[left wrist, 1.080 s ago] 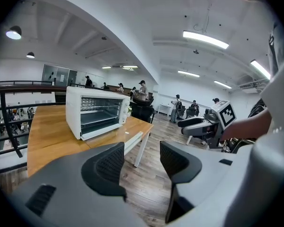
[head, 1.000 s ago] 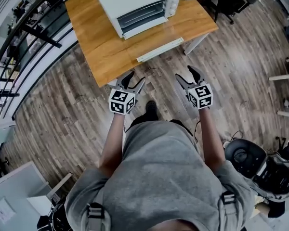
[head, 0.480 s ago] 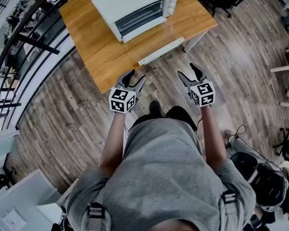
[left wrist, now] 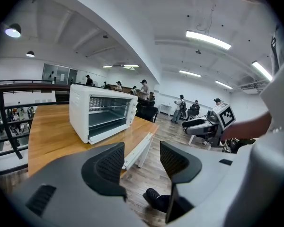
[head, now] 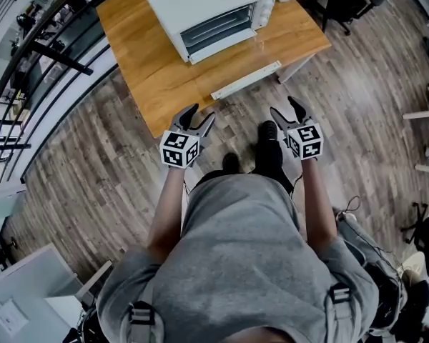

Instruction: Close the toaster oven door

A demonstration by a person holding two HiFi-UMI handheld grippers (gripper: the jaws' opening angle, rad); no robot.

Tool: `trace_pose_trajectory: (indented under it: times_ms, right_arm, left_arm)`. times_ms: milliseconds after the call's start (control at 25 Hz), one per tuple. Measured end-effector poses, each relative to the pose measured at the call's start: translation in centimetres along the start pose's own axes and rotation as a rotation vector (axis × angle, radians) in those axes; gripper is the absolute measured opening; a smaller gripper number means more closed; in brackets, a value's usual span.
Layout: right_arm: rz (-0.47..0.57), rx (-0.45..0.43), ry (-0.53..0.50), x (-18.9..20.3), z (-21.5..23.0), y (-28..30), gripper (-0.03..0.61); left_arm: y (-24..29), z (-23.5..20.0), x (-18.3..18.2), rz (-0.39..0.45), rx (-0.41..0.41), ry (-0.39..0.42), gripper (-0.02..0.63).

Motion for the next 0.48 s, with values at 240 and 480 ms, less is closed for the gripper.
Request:
trace_pose_trajectory:
  times_ms: [240, 480]
  right_arm:
    - [-0.011, -0.011, 0.006, -0.9, 1.8, 1.6, 0.295]
    - [-0.035, -0.026, 0.015, -1.3, 3.7, 3.3, 0.295]
  left_arm:
    - [0.9, -0.7, 0.2, -0.020, -0.019, -0.033, 0.245]
    - [2.7, -1.1, 0.8, -0.056, -0.029, -0.075, 0.245]
Point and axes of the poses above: the fingertips, and each gripper's own axes: y forward along the fingers, z to its right, x out of its underside, the point moved 4 cm from there along -y, backward along the fingers, and after that the axes turned 13 degrees about y, right-handed, at the moved point
